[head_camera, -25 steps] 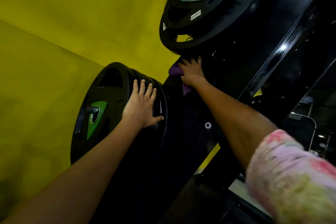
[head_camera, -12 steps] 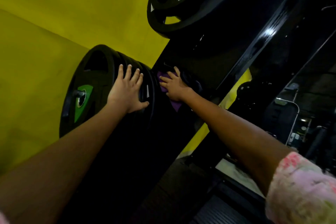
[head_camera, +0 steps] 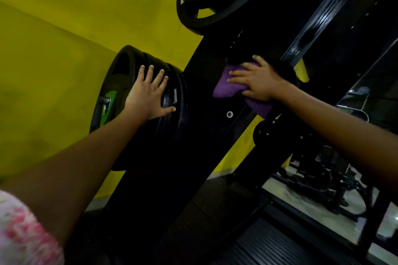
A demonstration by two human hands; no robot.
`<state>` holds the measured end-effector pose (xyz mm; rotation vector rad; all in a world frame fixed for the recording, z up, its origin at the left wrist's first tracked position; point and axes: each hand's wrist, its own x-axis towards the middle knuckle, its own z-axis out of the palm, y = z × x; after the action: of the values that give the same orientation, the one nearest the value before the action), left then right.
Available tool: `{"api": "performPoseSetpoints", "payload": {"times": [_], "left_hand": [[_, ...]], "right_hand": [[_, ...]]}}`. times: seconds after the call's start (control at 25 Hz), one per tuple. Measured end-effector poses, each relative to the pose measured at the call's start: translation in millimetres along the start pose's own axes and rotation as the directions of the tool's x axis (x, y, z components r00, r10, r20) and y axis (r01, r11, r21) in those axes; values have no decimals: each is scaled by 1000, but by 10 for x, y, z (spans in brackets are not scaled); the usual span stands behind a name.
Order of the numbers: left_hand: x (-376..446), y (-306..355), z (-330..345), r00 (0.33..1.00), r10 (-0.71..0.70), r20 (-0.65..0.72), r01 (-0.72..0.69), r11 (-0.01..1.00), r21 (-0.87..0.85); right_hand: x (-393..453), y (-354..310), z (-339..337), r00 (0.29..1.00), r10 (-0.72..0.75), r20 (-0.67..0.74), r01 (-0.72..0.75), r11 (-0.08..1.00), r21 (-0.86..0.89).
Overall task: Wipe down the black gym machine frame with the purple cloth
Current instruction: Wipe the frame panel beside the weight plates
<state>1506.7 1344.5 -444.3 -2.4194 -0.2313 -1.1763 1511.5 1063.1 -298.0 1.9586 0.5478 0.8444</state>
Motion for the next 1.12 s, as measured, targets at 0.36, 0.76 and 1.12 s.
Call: {"api": "performPoseSetpoints", "payload": {"times": [0.36, 0.76, 1.12], "left_hand": [[-14, 31, 6, 999, -10, -40, 9, 1000, -6], [-225, 27, 61, 984, -92, -152, 62, 979, -194], [-862, 109, 305, 979, -73, -190, 12, 952, -305]], "right_hand": [[249, -800, 192, 997, 70, 21, -71, 995, 64], [-187, -553, 287, 983, 129, -134, -100, 974, 204], [-289, -1007, 380, 999, -38, -4, 39, 994, 103]]}}
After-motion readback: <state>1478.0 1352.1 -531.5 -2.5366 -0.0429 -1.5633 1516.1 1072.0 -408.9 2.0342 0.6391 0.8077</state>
